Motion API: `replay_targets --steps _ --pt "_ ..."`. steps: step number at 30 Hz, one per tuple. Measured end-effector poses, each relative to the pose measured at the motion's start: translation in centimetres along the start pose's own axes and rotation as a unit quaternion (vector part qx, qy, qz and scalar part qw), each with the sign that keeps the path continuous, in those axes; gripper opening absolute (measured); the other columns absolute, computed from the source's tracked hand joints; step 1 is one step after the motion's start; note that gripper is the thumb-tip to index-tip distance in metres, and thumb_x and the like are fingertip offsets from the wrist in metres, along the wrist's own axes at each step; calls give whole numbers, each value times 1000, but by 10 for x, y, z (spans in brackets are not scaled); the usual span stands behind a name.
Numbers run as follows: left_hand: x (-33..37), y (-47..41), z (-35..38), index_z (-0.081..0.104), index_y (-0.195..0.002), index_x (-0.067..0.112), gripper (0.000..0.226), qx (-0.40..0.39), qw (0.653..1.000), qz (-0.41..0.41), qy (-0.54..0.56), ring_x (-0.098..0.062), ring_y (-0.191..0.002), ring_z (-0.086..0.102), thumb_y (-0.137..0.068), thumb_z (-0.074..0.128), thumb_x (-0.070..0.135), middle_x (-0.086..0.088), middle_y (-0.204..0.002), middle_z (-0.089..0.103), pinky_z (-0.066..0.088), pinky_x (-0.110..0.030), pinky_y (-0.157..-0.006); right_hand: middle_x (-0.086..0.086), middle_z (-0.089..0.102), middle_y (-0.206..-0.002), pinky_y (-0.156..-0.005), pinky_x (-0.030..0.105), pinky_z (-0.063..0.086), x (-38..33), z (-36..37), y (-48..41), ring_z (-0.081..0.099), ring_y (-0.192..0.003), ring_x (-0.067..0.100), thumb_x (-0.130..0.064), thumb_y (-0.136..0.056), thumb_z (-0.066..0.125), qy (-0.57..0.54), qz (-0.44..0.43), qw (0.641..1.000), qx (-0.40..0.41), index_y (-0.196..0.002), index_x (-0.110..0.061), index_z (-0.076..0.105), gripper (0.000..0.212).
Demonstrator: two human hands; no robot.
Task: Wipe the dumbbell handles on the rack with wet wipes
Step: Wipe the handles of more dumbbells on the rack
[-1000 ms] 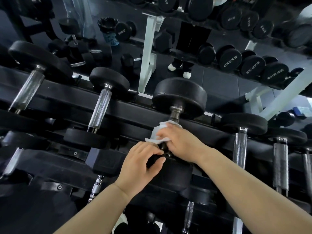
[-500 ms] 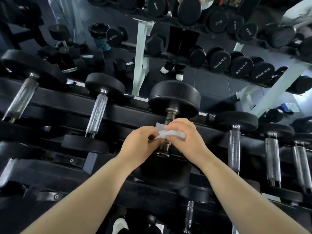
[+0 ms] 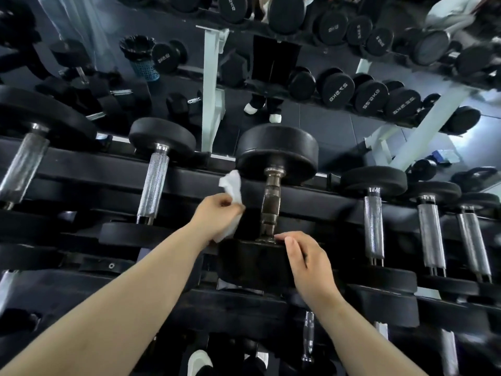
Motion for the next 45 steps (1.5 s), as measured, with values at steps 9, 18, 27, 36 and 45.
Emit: replay_targets --steps 9,18,27,36,45 --pt "21 -9 51 62 -95 0 18 -177 958 -49 219 -22 -75 69 -93 50 13 -16 -89 69 57 -28 -70 -26 53 -77 -76 -1 33 3 0 1 49 -87 -15 -48 -79 26 11 -36 998 45 -85 -8 68 58" --pt "42 -31 42 49 -64 22 28 -34 992 52 106 -15 -76 52 -89 56 11 4 -70 52 41 -23 -73 -29 52 -75 -78 2 35 4 -2 1 48 -84 -19 -33 -87 34 6 -91 992 91 -79 -8 69 44" --pt "12 -28 42 58 -109 4 21 -114 992 31 54 -20 -86 54 -88 54 0 -9 -89 59 42 -27 -79 -29 53 -75 -77 7 41 10 -2 0 52 -84 -11 -34 -87 35 -10 -96 990 103 -78 -10 69 43" --pt "26 -50 45 57 -116 3 33 -81 988 23 126 -17 -80 57 -86 49 -9 -6 -89 62 44 -24 -74 -38 57 -85 -75 7 41 15 -1 -1 53 -83 -8 -31 -87 36 -19 -101 989 111 -76 -12 68 39" --pt "8 -36 47 61 -109 2 23 -146 985 13 88 -12 -63 58 -90 48 -4 -12 -85 63 46 -21 -60 -31 55 -73 -77 9 42 16 -1 0 53 -84 -8 -30 -86 36 -28 -93 990 107 -76 -13 69 38"
Point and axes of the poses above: each hand's wrist, its own y-axis away from the middle knuckle, its own z-axis out of the palm, x = y × z, the point moved 7 cm from there along -y, towards the middle knuckle
